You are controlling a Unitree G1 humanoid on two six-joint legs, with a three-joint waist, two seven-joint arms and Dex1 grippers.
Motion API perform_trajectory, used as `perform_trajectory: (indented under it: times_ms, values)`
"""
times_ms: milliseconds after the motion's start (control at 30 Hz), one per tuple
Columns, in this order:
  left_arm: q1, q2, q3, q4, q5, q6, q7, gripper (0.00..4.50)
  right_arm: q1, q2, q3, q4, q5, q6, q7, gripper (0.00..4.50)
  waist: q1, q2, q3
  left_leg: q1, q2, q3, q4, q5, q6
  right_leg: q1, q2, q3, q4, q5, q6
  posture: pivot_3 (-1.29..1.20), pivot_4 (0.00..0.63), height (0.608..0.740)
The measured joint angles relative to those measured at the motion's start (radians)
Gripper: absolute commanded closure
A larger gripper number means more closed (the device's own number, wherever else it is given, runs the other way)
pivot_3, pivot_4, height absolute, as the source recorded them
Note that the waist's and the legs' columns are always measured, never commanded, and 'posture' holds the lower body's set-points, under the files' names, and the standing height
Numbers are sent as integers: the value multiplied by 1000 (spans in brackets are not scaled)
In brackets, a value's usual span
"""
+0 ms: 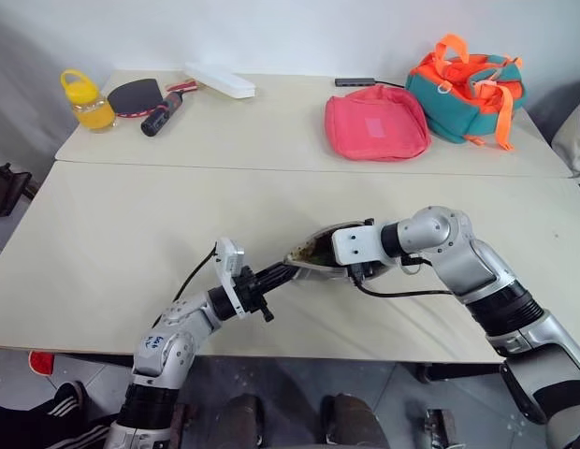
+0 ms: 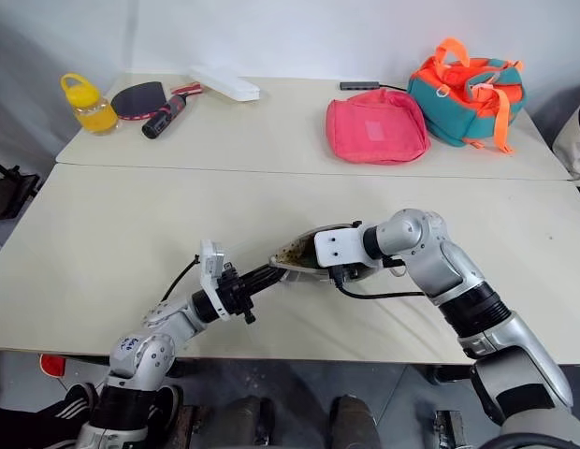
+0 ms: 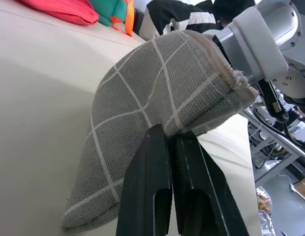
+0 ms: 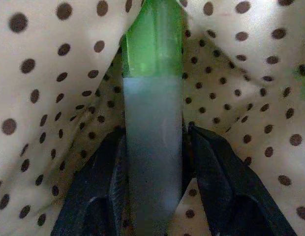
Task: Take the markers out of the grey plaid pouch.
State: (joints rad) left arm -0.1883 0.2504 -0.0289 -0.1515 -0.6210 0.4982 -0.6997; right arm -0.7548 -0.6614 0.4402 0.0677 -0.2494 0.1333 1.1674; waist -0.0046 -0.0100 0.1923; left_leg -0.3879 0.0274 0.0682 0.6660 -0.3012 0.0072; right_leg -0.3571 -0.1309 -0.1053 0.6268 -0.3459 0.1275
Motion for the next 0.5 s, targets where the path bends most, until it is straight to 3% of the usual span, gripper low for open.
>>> perform_trajectory:
  times_ms: [100,267,500]
  values:
    - [0,-1,0,0,1,0,2,4500,-1,4,4,8,-9,-5,-7,2430,0,0,0,0,0,0,0,0,0,0,0,0,0,0,0,0,150,740]
    - [1,-2,0,-5,1,0,7,4500,-4,7,0,5,-9,-5,-13,3541,0,0,0,1,0,0,0,0,0,1,0,0,0,0,0,0,150,740]
    - [4,-1,-1,-12,2,-1,9,4500,9,5,-18,-21,10,25,5,3548,1,-1,0,1,0,0,0,0,0,1,0,0,0,0,0,0,150,740]
